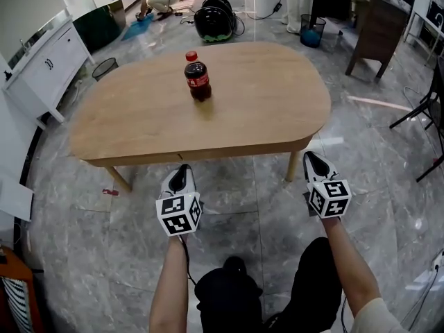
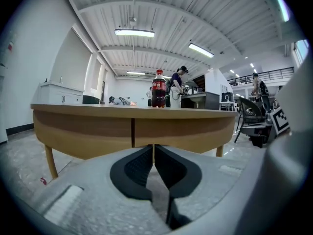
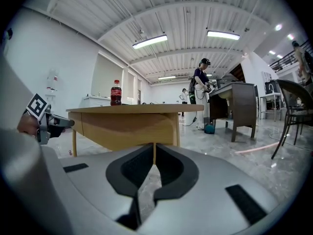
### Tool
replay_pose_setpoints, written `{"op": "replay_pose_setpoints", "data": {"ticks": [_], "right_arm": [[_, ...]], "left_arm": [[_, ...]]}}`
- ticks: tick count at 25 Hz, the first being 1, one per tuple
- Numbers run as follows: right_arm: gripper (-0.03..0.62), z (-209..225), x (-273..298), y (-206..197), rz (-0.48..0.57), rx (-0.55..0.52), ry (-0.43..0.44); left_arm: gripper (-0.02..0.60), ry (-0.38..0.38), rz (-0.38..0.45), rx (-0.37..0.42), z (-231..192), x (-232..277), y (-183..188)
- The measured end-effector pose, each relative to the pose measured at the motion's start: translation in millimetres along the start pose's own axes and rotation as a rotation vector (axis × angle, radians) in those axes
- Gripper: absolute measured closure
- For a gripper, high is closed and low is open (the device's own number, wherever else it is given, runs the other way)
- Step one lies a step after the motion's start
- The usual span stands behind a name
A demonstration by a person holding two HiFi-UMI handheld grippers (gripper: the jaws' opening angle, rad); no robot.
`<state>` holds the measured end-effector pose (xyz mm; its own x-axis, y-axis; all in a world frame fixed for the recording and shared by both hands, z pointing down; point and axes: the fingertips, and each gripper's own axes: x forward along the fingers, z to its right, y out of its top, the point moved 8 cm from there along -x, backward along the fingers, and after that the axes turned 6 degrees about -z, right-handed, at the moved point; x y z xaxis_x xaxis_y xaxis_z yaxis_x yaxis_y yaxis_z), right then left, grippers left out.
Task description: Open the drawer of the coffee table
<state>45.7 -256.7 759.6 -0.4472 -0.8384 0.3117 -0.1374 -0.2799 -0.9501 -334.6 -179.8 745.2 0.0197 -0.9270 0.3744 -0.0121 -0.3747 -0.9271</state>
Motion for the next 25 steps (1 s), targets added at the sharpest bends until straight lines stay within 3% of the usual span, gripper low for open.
{"op": "replay_pose_setpoints", "data": {"ticks": [5,7,15,20,25], "right_arm": [[0.576,0,12,2,0.000,-0.053,-0.001],[0.574,2,17,1,-0.011,-0.044,-0.003],[0.491,8,25,-5,-0.015,-0.043,0.010],[0.416,7,31,-8,-0.041,0.015,0.041],[0.368,10,36,-5,-0.052,-0.004,0.062]], "left_arm": [[0.568,0.022,0.010,0.001,-12,18,4],[0.523,0.050,-0.001,0.014,-12,24,-1],[0.393,0.057,-0.001,0.014,-12,44,-5],[0.369,0.060,0.012,0.015,-11,50,-1],[0.364,0.068,0.039,0.005,-9,50,-4]]}}
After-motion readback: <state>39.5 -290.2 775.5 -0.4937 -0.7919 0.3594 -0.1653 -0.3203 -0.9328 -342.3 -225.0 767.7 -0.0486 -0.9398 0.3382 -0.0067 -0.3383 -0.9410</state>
